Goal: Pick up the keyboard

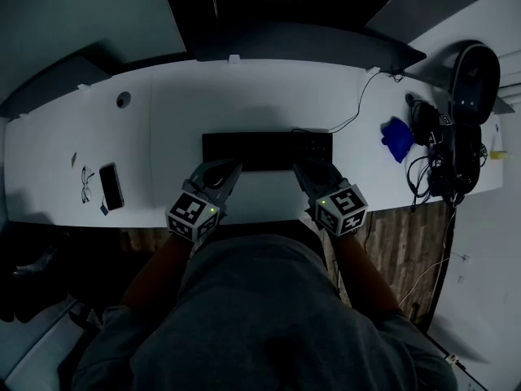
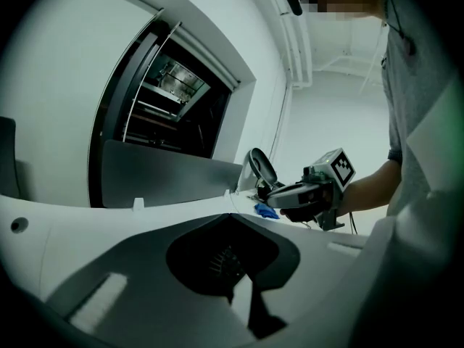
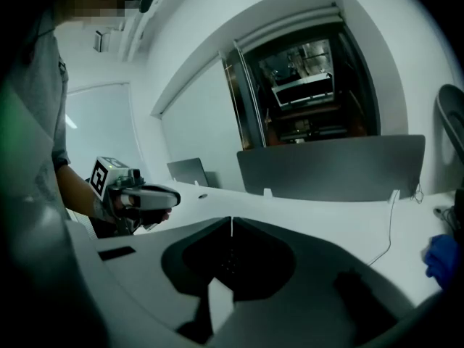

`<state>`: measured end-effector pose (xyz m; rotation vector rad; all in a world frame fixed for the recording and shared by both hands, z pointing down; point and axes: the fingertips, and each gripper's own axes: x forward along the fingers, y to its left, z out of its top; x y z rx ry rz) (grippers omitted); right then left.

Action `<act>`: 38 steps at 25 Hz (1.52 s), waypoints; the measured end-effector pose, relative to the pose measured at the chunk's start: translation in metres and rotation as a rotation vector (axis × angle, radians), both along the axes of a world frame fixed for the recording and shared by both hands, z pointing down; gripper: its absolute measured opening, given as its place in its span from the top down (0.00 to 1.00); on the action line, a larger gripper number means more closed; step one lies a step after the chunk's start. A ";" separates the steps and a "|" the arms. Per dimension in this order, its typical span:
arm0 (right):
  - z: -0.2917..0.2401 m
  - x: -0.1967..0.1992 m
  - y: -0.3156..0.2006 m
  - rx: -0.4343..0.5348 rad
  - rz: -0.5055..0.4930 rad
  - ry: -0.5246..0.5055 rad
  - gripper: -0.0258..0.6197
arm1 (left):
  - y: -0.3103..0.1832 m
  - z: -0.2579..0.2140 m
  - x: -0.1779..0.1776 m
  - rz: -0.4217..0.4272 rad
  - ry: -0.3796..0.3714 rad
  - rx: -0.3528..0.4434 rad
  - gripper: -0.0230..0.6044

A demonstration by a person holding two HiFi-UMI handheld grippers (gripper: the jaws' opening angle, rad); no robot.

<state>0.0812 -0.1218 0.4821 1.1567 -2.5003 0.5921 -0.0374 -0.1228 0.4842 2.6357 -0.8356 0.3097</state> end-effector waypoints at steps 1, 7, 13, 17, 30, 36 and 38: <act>0.005 0.004 -0.004 -0.010 0.007 0.002 0.93 | -0.004 0.006 -0.003 -0.007 -0.007 -0.013 0.95; 0.039 0.021 -0.025 -0.082 0.021 -0.006 0.93 | -0.026 0.053 -0.016 -0.081 -0.051 -0.121 0.95; 0.079 0.035 -0.043 -0.138 0.004 0.035 0.93 | -0.044 0.097 -0.023 -0.136 -0.108 -0.204 0.95; 0.108 0.054 -0.050 -0.187 0.004 0.087 0.93 | -0.051 0.120 -0.030 -0.151 -0.148 -0.243 0.93; 0.164 0.128 -0.061 -0.291 0.108 0.209 0.83 | -0.068 0.179 -0.082 -0.313 -0.301 -0.352 0.85; 0.182 0.152 -0.064 -0.332 0.148 0.225 0.76 | -0.078 0.203 -0.100 -0.355 -0.351 -0.413 0.77; 0.186 0.157 -0.066 -0.342 0.158 0.221 0.75 | -0.081 0.209 -0.105 -0.362 -0.358 -0.424 0.75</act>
